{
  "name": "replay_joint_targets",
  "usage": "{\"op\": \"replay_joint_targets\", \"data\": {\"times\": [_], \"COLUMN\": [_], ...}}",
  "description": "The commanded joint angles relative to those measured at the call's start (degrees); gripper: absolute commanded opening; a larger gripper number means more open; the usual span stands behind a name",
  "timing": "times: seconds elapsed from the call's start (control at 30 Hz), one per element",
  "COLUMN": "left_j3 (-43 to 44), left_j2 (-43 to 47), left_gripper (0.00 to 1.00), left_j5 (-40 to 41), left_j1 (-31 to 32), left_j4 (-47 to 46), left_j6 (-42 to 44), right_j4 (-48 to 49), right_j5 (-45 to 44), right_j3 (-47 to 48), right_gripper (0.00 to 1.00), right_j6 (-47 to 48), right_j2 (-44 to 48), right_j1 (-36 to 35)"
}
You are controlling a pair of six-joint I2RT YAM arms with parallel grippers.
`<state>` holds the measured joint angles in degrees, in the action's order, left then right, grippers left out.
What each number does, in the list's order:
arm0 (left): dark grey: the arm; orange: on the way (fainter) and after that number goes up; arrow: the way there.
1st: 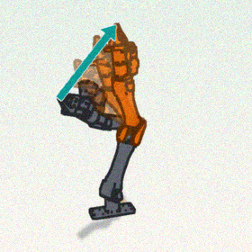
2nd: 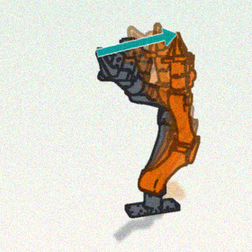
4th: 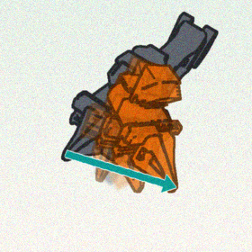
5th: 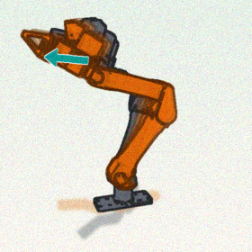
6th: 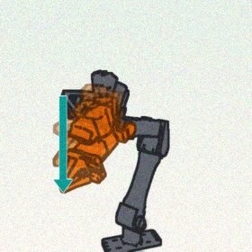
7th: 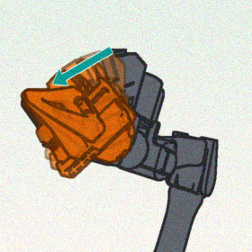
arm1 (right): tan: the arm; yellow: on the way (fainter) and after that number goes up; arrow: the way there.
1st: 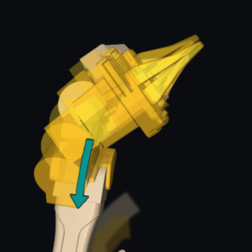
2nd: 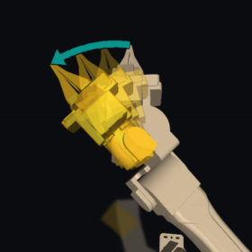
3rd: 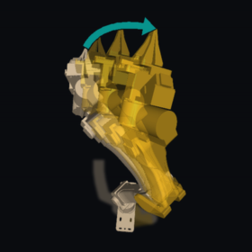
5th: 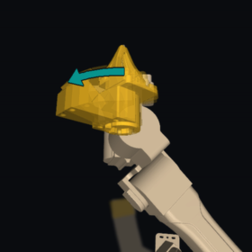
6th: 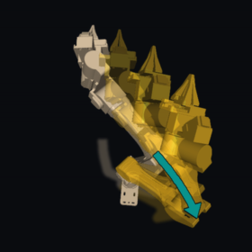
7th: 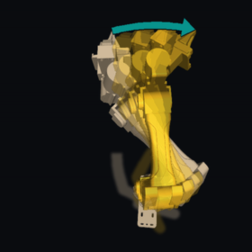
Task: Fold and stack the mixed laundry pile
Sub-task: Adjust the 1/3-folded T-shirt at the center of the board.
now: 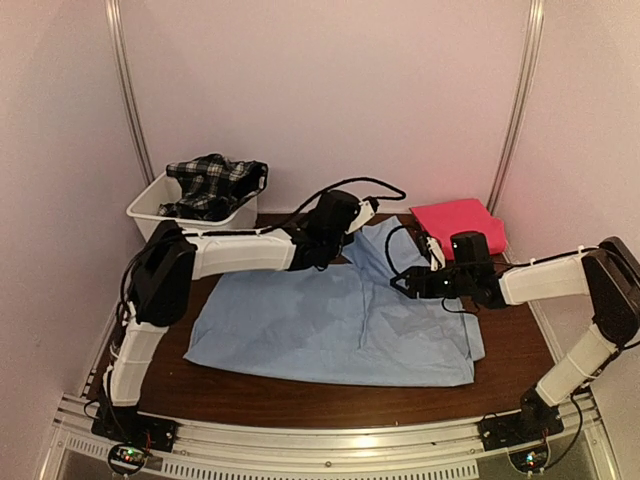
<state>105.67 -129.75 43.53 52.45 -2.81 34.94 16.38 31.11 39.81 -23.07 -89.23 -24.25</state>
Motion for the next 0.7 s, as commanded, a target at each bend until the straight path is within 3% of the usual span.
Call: {"op": "replay_joint_targets", "data": {"times": [0.0,0.13,0.27,0.37,0.67], "left_j3": [9.6,18.8,24.4,23.5,22.4], "left_j2": [-6.6,-12.0,-14.0,-12.8,-11.4], "left_gripper": [0.04,0.08,0.08,0.09,0.1], "left_j5": [3.7,3.9,3.2,2.1,-0.5], "left_j1": [-0.2,-0.2,-0.3,-0.3,-0.3], "left_j4": [-5.8,-3.1,-0.4,-0.1,2.4], "left_j6": [7.8,8.5,7.6,6.7,2.4], "right_j4": [0.4,-0.4,1.7,7.1,19.0], "right_j5": [-4.8,-3.3,-1.4,-2.2,-8.0], "right_j3": [-1.4,-0.9,-2.2,-4.2,2.8], "right_gripper": [0.61,0.55,0.33,0.23,0.14], "right_j6": [-0.8,-0.9,-4.9,-9.9,-15.8], "right_j2": [4.1,4.2,3.4,0.1,-17.8], "right_j1": [0.4,0.5,0.1,-0.9,-5.5]}}
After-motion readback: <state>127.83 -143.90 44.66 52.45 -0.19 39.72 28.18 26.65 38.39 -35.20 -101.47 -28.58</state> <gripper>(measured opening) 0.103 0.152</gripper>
